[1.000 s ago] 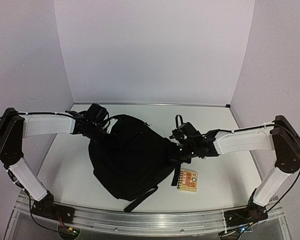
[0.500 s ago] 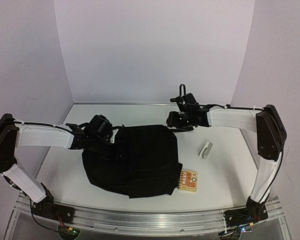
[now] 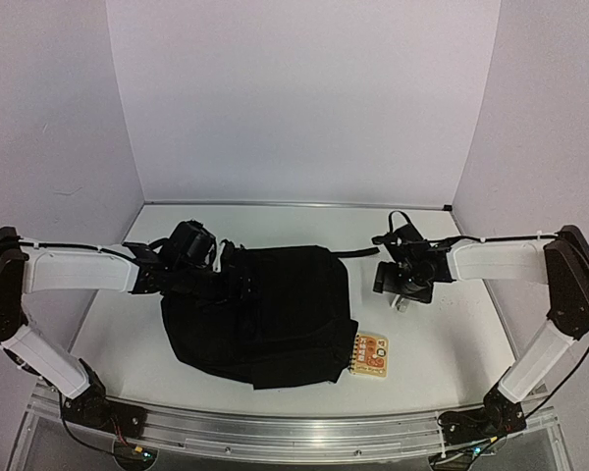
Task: Pack the student bag
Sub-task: Pick up the stationery from the center of the board.
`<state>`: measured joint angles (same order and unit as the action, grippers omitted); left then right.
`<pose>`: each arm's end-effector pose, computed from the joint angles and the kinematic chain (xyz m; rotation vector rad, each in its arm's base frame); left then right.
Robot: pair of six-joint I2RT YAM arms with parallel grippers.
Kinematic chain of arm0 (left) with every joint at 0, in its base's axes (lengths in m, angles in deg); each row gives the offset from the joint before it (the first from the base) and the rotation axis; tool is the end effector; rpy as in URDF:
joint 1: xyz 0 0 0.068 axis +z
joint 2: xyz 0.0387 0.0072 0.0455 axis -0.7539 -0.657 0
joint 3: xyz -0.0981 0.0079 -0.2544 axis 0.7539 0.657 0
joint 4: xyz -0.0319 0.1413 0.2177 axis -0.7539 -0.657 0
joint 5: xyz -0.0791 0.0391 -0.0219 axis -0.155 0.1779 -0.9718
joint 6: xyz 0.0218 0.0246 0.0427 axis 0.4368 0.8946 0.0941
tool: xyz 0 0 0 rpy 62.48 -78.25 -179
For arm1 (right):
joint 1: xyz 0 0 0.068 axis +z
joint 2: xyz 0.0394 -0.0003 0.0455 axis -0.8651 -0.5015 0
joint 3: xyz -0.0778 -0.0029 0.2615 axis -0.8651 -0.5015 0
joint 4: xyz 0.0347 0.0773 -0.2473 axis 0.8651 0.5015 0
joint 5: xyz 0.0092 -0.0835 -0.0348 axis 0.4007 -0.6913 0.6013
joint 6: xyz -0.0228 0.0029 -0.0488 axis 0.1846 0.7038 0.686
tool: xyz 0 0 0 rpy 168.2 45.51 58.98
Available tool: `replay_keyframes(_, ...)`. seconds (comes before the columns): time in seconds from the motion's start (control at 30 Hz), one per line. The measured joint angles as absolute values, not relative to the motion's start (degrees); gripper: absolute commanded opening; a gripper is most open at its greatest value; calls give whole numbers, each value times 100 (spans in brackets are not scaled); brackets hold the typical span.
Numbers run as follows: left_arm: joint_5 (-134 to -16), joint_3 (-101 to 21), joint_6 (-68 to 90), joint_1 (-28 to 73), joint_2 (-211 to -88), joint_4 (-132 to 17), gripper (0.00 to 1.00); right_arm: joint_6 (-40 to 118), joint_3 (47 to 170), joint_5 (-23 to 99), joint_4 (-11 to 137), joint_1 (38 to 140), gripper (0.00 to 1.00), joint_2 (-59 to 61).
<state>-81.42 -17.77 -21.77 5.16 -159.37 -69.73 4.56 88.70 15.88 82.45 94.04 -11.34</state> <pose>0.2161 -0.2197 0.2084 0.1172 2.5781 -0.9871 0.2728 0.1739 0.1826 0.2485 2.5303 0.1784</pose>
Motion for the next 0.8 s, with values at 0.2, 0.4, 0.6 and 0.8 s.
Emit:
replay_keyframes(0.2,-7747,-1598,-2252,538,-15474,-6988,99,244,8714,1295,8382,8972,85,-1117)
replay_keyframes(0.4,-7533,-1460,-2318,538,-15200,-7029,100,279,8846,1309,8328,8907,76,-1694)
replay_keyframes(0.6,-7417,-1268,-2413,538,-14972,-7078,100,256,8886,1362,8263,8907,54,-1955)
replay_keyframes(0.8,-7379,-1242,-2484,538,-14748,-7074,100,198,8884,1485,8150,8907,23,-2027)
